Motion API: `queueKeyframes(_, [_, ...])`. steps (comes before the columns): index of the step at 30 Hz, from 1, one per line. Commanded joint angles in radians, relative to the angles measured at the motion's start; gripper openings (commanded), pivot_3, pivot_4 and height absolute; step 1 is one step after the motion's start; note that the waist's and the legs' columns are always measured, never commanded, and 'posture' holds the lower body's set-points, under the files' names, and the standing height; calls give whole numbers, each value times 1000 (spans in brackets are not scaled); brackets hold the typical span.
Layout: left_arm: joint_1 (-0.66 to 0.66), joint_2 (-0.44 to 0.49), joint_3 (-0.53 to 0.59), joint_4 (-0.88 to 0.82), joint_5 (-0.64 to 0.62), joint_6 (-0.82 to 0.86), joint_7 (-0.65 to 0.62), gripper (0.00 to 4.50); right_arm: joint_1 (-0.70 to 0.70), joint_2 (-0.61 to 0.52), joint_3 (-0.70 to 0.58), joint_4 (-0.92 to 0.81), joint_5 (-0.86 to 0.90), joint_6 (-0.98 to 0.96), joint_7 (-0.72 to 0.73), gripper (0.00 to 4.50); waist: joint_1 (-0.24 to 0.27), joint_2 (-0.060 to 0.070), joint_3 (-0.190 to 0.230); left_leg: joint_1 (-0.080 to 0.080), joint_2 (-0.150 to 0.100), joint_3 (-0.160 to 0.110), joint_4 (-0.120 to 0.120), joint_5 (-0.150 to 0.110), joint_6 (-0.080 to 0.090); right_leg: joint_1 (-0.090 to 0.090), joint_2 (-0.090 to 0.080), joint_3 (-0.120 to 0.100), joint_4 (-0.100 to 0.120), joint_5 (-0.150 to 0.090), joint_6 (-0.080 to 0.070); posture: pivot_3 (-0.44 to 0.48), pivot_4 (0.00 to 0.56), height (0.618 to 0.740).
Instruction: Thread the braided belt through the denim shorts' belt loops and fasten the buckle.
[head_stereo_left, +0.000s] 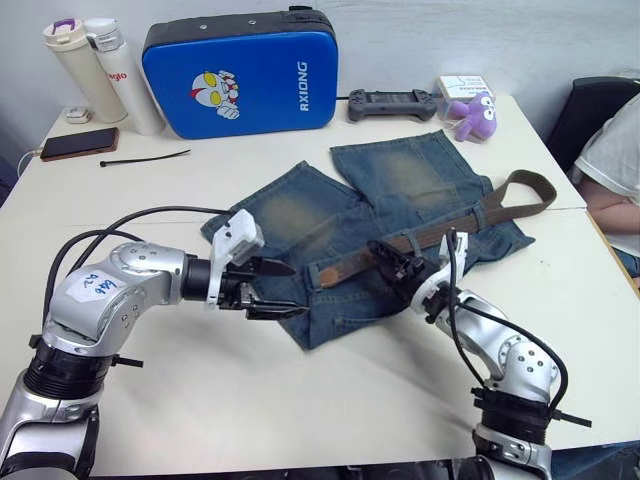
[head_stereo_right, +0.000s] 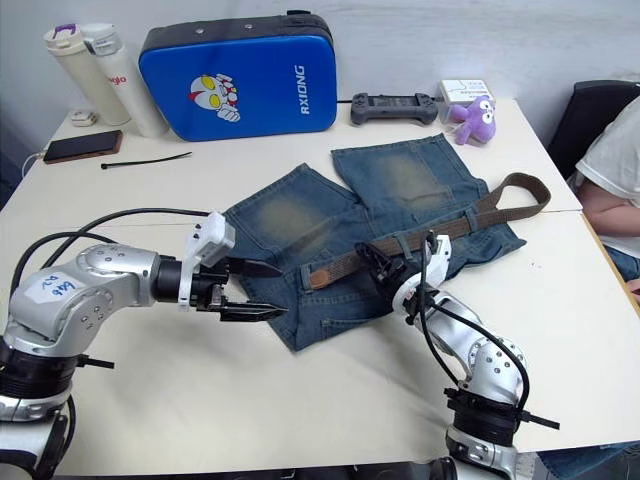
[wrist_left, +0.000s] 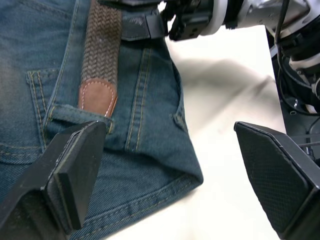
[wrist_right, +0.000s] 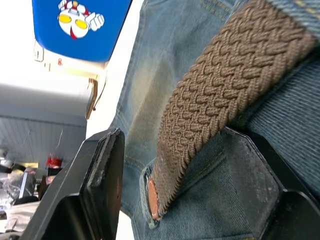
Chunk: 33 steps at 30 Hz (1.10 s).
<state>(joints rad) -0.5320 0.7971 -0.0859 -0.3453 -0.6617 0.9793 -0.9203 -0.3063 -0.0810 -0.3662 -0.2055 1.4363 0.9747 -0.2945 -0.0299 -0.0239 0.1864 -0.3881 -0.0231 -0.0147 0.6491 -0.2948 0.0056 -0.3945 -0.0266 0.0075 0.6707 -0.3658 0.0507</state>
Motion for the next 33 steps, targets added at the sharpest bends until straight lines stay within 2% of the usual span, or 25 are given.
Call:
queueKeyframes(1, [-14,7,5,-15,4,-20,-17,4500,10,-10,-16,-46,57,-53,-15,3059,0,0,0,0,0,0,0,0,0,0,0,0,0,0,0,0,150,739])
queueKeyframes(3, [-12,12,6,-20,1,-17,-20,4500,13,-8,-7,-46,65,-70,-16,2543,0,0,0,0,0,0,0,0,0,0,0,0,0,0,0,0,150,739])
queueKeyframes(8, [-10,14,9,-23,2,-14,-20,4500,4,5,42,-39,73,-96,-17,145,-2,0,0,0,0,0,0,0,0,0,0,0,0,0,0,0,150,739])
queueKeyframes(16, [-10,14,14,-26,3,-12,-10,4500,12,18,187,7,-62,-86,46,62,-5,0,0,0,0,0,0,0,0,0,0,0,0,0,0,0,150,739])
queueKeyframes(25, [-5,22,17,-31,2,-9,-10,4500,-13,68,257,36,-123,-66,105,62,-21,0,0,1,0,0,0,0,0,0,0,0,2,0,0,0,150,739])
queueKeyframes(33, [-3,19,16,-26,2,-9,-6,4500,-36,-10,276,19,-147,12,153,62,-24,0,0,0,0,0,-1,0,0,-1,0,0,2,0,0,0,150,739])
